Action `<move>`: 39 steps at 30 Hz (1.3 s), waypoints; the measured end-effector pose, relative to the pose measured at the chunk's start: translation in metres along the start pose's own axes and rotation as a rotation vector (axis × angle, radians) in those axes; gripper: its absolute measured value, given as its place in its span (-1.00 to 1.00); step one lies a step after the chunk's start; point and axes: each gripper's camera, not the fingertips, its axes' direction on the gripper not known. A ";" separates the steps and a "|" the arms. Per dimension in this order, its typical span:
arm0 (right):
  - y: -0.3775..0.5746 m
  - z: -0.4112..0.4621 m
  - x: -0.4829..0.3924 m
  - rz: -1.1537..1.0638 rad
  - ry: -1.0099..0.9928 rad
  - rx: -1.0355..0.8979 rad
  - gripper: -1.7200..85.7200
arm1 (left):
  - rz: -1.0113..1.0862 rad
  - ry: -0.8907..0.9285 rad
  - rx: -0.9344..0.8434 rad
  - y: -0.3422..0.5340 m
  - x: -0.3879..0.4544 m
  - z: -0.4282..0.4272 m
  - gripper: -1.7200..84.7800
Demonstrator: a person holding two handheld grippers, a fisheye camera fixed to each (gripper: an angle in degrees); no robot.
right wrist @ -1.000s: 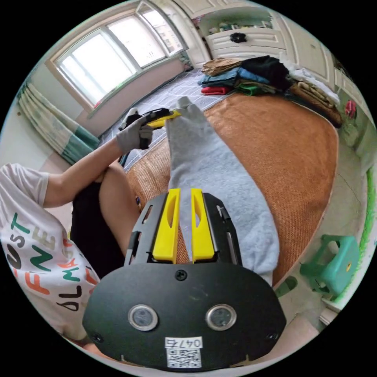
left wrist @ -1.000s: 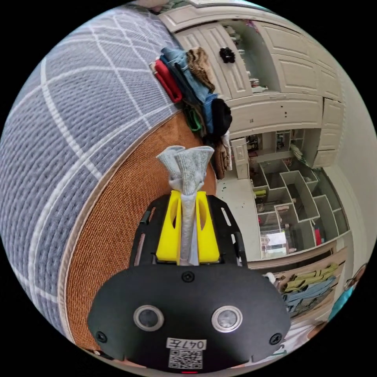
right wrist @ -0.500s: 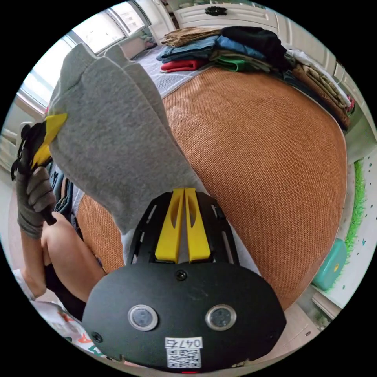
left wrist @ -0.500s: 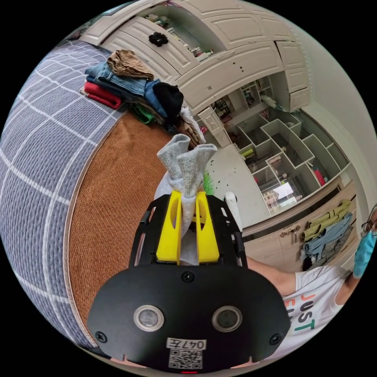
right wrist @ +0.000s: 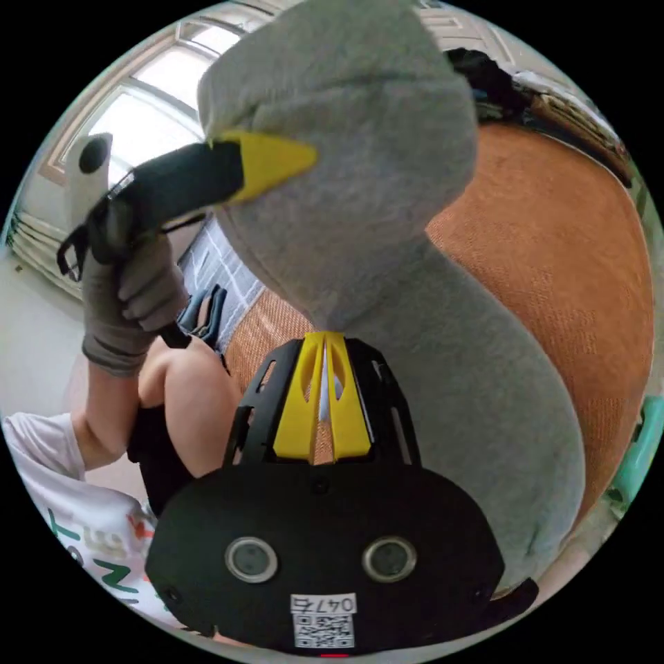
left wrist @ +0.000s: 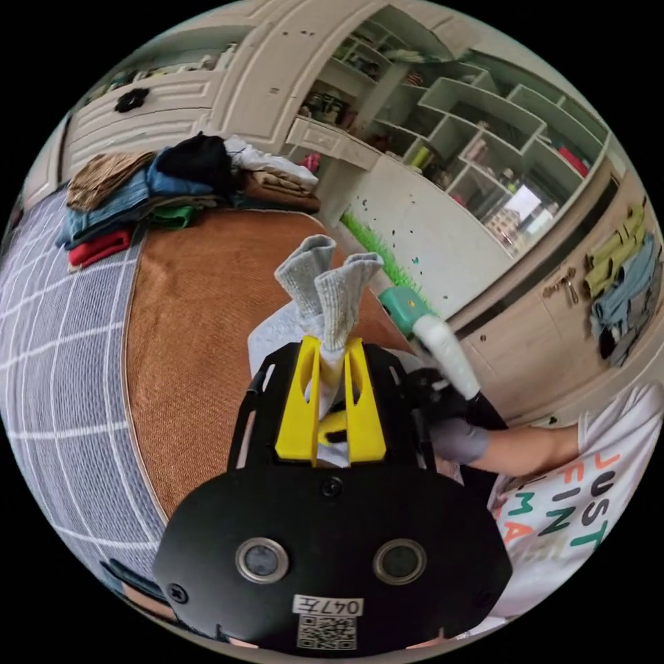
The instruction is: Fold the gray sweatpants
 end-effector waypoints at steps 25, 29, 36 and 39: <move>0.071 -0.090 -0.025 -0.009 0.383 0.075 -0.91 | 0.142 -0.140 -0.066 -0.022 0.247 0.054 -0.59; 0.078 -0.043 -0.013 -0.025 0.480 -0.078 -0.91 | -0.066 -0.153 -0.011 -0.063 0.149 0.024 -0.65; 0.087 -0.037 -0.023 -0.050 0.443 -0.044 -0.90 | -0.172 0.229 -0.211 -0.147 -0.012 0.118 -0.71; 0.096 -0.048 -0.050 -0.134 0.515 -0.006 -0.89 | -0.192 0.162 -0.218 -0.147 -0.043 0.146 -0.77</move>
